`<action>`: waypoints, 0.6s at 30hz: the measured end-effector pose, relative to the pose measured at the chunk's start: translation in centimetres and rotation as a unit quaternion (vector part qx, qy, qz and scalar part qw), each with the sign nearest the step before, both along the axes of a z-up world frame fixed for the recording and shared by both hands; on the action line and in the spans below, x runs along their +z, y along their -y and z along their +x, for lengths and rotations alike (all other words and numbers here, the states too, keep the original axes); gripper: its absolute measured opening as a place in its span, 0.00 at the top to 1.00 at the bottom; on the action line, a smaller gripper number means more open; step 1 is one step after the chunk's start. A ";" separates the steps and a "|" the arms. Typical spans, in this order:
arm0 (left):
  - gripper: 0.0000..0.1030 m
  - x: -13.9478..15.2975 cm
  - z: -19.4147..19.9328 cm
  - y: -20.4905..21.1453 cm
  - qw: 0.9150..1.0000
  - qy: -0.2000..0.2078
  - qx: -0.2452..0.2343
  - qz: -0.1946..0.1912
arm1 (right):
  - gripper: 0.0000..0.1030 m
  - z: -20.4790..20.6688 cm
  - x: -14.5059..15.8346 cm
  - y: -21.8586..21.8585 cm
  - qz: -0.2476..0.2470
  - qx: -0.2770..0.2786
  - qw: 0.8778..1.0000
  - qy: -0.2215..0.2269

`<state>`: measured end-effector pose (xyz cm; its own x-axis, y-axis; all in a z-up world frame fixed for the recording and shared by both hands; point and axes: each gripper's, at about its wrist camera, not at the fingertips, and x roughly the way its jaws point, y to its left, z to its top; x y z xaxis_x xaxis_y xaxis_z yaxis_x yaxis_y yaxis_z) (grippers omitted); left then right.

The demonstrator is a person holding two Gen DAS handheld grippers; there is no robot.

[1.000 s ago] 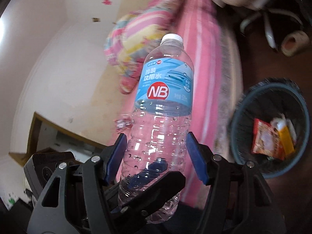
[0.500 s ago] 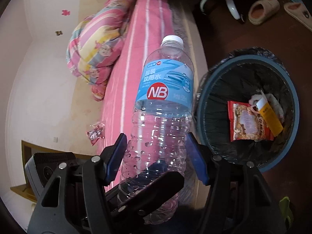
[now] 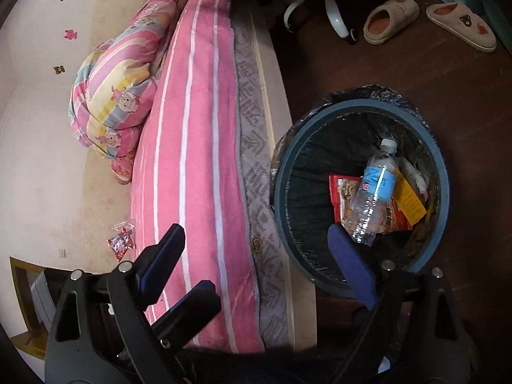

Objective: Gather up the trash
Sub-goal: 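Carry the water bottle over the bin and open both tools, then move both open tools back over the bed toward the red candy wrapper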

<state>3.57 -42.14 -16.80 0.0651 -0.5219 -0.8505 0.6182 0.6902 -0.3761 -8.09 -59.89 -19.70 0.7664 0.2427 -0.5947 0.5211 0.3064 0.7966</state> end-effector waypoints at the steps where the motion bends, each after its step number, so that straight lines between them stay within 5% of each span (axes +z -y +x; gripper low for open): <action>1: 0.17 0.2 0.1 -0.2 1.000 0.000 0.005 -0.003 | 0.13 0.1 0.3 -0.2 -0.003 0.003 1.000 0.003; 11: 0.16 4.0 1.0 -4.6 0.994 0.007 0.083 -0.075 | 0.13 1.7 5.7 -3.0 -0.040 0.041 0.997 0.049; 18: 0.15 8.9 1.7 -11.5 0.965 0.026 0.178 -0.192 | 0.12 4.4 11.9 -7.0 -0.077 0.092 0.987 0.108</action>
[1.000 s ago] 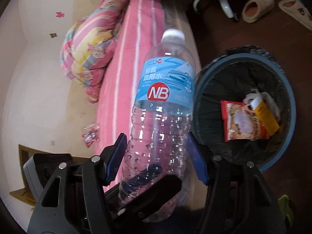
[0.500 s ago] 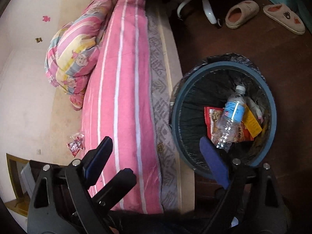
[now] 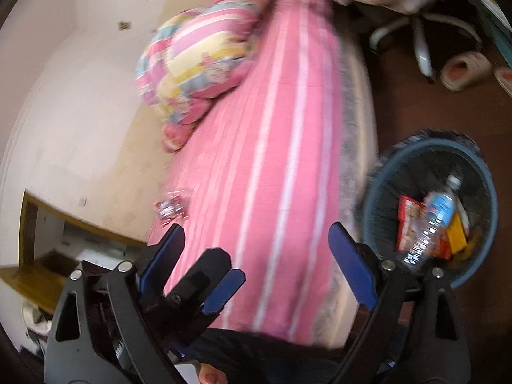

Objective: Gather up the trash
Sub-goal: 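Move both open tools back over the bed toward the red candy wrapper, then grasp the red candy wrapper with left tool while right tool grasps the clear plastic bag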

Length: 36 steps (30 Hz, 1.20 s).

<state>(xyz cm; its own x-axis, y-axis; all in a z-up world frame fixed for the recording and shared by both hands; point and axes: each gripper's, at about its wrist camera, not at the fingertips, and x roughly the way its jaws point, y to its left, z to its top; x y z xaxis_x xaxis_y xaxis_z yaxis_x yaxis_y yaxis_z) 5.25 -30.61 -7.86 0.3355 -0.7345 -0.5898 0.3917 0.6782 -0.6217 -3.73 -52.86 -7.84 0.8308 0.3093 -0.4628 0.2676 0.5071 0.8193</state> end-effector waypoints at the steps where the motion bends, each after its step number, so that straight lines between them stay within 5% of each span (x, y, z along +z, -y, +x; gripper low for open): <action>1: 0.14 0.6 0.2 -0.9 1.000 0.004 0.010 -0.010 | 0.12 0.5 0.9 -0.7 -0.005 0.009 1.000 0.009; 11: 0.11 5.0 5.3 -13.9 0.987 0.037 0.136 -0.071 | 0.09 8.8 7.2 -11.1 -0.097 0.093 0.988 0.081; 22: 0.11 1.8 15.7 -28.3 0.967 0.080 0.243 -0.014 | 0.08 22.5 4.5 -20.8 -0.156 0.132 0.974 0.095; 36: 0.11 0.5 30.7 -30.8 0.953 0.091 0.289 0.028 | 0.08 37.0 0.2 -23.1 -0.188 0.129 0.970 0.086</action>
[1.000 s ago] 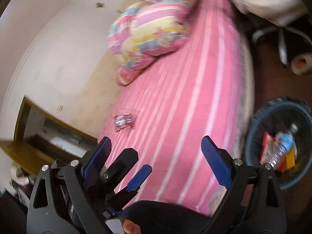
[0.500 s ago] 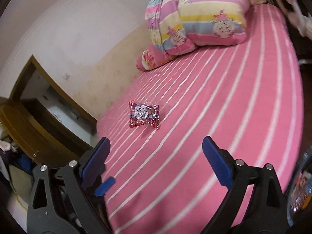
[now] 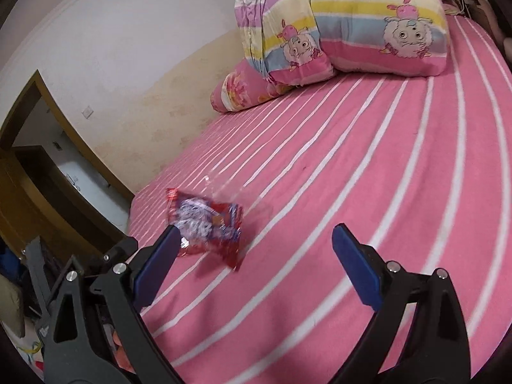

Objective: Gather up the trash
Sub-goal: 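Grasp the red candy wrapper with left tool while right tool grasps the clear plastic bag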

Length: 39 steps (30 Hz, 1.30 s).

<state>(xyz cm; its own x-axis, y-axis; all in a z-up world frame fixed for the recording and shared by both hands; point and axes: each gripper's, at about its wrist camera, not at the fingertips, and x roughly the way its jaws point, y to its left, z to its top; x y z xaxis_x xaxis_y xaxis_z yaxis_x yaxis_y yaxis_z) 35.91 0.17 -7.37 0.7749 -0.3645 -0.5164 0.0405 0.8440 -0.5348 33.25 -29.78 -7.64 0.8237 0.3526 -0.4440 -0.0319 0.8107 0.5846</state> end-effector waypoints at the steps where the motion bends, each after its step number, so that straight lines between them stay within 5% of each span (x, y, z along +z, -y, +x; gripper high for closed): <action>1: 0.11 -0.4 0.9 0.0 1.000 -0.007 0.004 0.000 | 0.08 0.8 -0.2 -0.1 -0.003 0.003 1.000 0.000; 9: 0.13 -2.5 5.2 0.9 1.000 -0.026 0.005 0.017 | 0.08 7.9 -1.3 -1.0 0.012 0.043 0.999 0.011; 14: 0.43 -3.5 5.9 1.8 0.999 -0.040 -0.029 0.019 | 0.08 11.6 -1.4 -2.0 0.024 0.076 0.997 0.018; 23: 0.46 -3.8 6.2 0.6 0.998 -0.050 -0.030 -0.029 | 0.08 15.1 -2.9 -4.2 -0.003 0.124 0.992 -0.007; 27: 0.55 -4.1 6.5 0.6 0.997 -0.059 -0.035 -0.036 | 0.10 16.0 -3.8 -3.9 0.020 0.129 0.991 -0.020; 32: 0.70 -4.2 6.6 1.0 0.996 -0.064 -0.048 -0.035 | 0.41 16.7 -4.2 -4.3 0.027 0.163 0.986 -0.032; 37: 0.83 -3.7 6.4 0.9 0.997 -0.057 -0.050 -0.032 | 0.59 15.9 -3.8 -4.9 0.010 0.166 0.986 -0.023; 39: 0.85 -3.6 6.4 0.8 0.997 -0.055 -0.048 -0.031 | 0.88 15.7 -3.7 -5.0 0.001 0.161 0.987 -0.024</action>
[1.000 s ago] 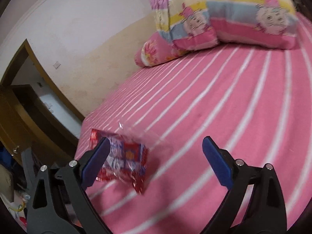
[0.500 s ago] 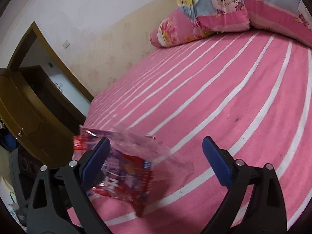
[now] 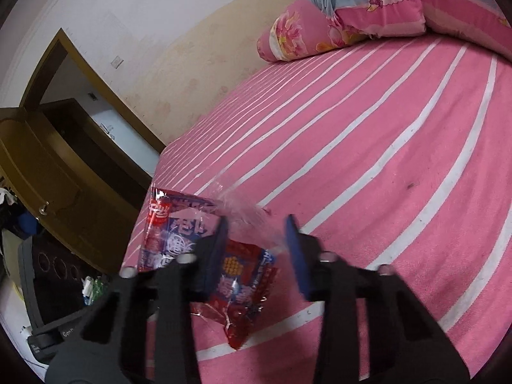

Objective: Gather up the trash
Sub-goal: 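Grasp the red candy wrapper with left tool while right tool grasps the clear plastic bag, then carry the wrapper and plastic bag over the bin and open both tools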

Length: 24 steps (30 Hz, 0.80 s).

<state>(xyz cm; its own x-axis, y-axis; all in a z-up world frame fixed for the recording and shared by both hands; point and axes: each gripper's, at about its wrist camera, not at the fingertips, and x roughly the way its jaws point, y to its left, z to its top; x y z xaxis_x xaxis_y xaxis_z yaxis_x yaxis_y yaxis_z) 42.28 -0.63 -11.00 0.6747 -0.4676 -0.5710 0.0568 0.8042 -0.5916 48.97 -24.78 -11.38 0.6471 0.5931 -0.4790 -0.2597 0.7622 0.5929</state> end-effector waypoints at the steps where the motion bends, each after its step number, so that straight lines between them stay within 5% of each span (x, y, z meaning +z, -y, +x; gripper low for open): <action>1: 0.88 0.0 0.0 -0.1 1.000 0.000 0.002 -0.001 | 0.89 0.1 0.0 0.0 -0.004 -0.003 1.000 -0.003; 15: 0.88 1.7 -0.6 -2.1 0.999 0.027 0.040 -0.008 | 0.95 -2.2 1.5 2.0 -0.012 -0.075 0.996 0.036; 24: 0.88 3.4 -1.9 -3.2 0.998 0.045 0.047 -0.019 | 0.95 -4.4 2.2 4.4 0.036 -0.113 0.993 0.029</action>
